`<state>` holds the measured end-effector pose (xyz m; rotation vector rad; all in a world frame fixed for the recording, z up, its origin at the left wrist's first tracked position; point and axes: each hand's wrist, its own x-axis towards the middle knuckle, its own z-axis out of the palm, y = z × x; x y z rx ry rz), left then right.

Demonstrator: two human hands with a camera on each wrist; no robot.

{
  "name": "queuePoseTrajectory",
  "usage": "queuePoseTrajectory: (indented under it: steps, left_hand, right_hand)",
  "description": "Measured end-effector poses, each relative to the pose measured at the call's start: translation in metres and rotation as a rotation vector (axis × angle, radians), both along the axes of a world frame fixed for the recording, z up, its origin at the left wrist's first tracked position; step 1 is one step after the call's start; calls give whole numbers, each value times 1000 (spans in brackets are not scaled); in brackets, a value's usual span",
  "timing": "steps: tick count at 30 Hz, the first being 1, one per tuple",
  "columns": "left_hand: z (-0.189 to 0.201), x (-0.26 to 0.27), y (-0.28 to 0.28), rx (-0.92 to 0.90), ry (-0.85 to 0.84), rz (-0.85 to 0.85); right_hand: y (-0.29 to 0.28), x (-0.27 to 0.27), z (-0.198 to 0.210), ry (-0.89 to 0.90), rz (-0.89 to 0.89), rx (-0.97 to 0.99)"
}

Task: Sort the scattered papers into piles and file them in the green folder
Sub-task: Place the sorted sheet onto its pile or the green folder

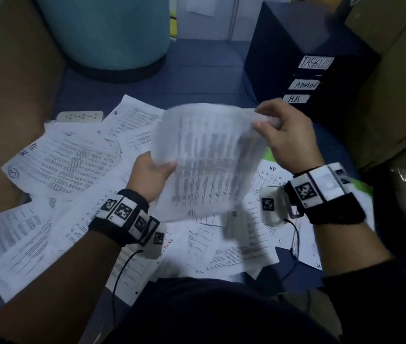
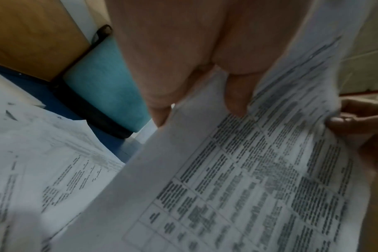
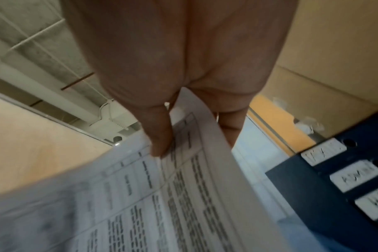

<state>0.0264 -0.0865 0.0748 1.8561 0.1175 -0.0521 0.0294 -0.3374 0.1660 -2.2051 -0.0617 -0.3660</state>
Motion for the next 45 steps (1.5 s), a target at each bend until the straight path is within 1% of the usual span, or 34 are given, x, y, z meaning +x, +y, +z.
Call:
queuePoseTrajectory:
  steps: [2, 3, 4, 6, 8, 10, 12, 14, 17, 19, 22, 27, 30, 34, 37, 39, 40, 42, 45]
  left_hand:
    - [-7, -3, 6, 1, 21, 178]
    - [-9, -4, 11, 7, 32, 240]
    - [-12, -6, 17, 16, 52, 291]
    - [-19, -12, 31, 53, 104, 380]
    - [-30, -19, 47, 92, 150, 445]
    - [-38, -25, 60, 149, 180, 477]
    - [-45, -29, 68, 217, 194, 491]
    - [-50, -30, 74, 248, 208, 489]
    - [-53, -29, 81, 247, 203, 461]
    - [-56, -25, 87, 226, 205, 428]
    - [-61, -17, 98, 168, 225, 368]
    - [-70, 0, 113, -6, 306, 289]
    - [-72, 11, 119, -63, 270, 243]
    - [-69, 22, 127, -74, 236, 195]
    - [-70, 27, 133, -104, 221, 179]
    - [-74, 30, 135, -145, 223, 183]
    - [-76, 32, 136, -179, 220, 189]
    - [-78, 37, 136, -228, 198, 191]
    - [-78, 44, 139, -296, 198, 179]
  right_hand:
    - [-3, 18, -29, 50, -121, 157]
    - [-5, 26, -48, 116, -153, 184]
    - [-6, 33, -70, 226, -155, 176]
    - [-5, 39, -114, 524, -84, 102]
    - [4, 36, -150, 783, -45, -35]
    - [18, 29, -175, 930, -122, -174]
    - [34, 20, -190, 967, -202, -265]
    - [45, 15, -199, 964, -240, -274]
    - [50, 15, -203, 950, -295, -200]
    - [47, 16, -198, 865, -305, -167]
    - [40, 17, -182, 711, -234, -107]
    - [36, 9, -148, 381, -218, 195]
    - [51, 0, -127, 306, -114, 315]
    - [84, 0, -117, 274, -54, 342]
    - [100, 2, -103, 98, -97, 260]
    - [105, 7, -93, 11, -119, 267]
    - [107, 10, -90, 6, -120, 321]
    - [111, 18, -92, 56, -129, 499]
    - [121, 25, -105, 217, -130, 675]
